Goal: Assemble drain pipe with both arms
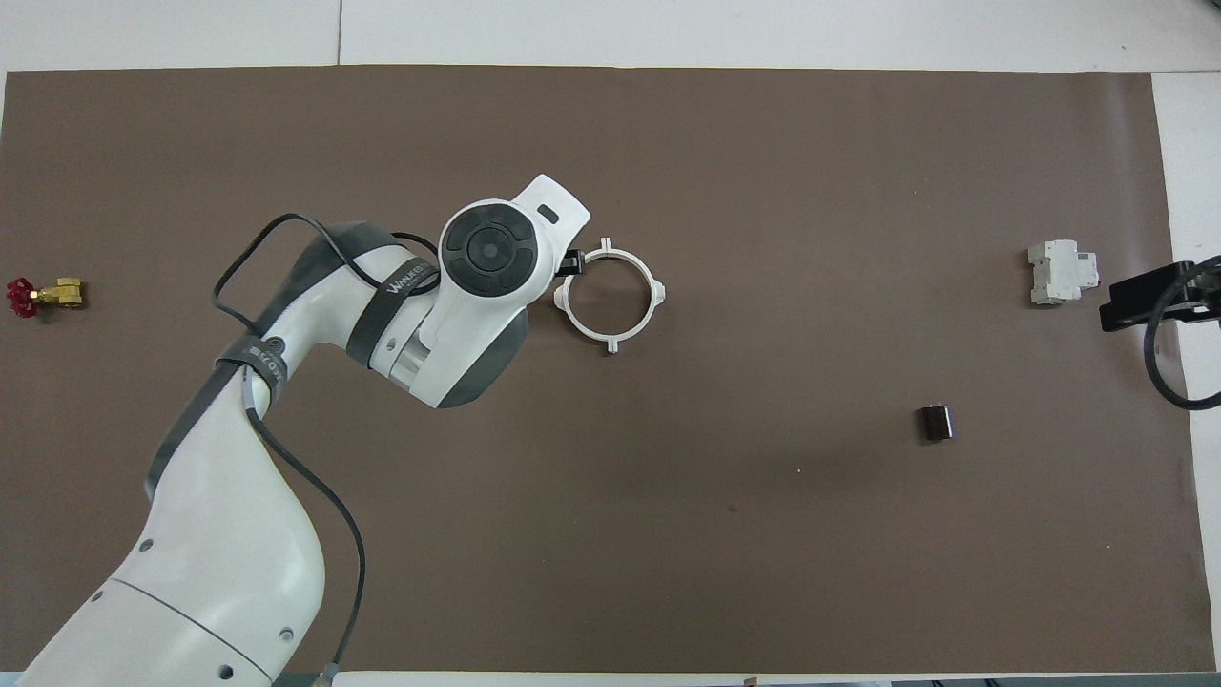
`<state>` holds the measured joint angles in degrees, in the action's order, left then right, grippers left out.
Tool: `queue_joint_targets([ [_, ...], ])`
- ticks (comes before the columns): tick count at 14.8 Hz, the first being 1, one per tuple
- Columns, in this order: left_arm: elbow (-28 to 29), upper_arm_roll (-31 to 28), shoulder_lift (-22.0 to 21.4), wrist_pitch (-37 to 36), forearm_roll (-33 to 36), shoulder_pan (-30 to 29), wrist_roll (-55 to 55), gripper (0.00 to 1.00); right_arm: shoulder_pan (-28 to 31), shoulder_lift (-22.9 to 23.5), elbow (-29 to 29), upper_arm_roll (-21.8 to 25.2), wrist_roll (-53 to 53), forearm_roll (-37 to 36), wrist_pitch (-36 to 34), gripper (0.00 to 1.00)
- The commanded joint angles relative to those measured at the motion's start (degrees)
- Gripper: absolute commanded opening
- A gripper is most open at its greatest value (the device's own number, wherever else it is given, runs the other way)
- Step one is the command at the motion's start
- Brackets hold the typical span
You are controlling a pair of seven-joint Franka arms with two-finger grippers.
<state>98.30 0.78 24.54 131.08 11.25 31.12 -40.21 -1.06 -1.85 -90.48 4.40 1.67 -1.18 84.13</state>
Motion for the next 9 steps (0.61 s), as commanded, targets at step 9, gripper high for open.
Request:
queue_joint_targets([
  [9,6.20,0.45,-12.41,-3.18,-5.25,-17.05,15.40,1.00,0.44,-0.52,-0.58,-0.36,0.88,0.13,0.60,1.00],
])
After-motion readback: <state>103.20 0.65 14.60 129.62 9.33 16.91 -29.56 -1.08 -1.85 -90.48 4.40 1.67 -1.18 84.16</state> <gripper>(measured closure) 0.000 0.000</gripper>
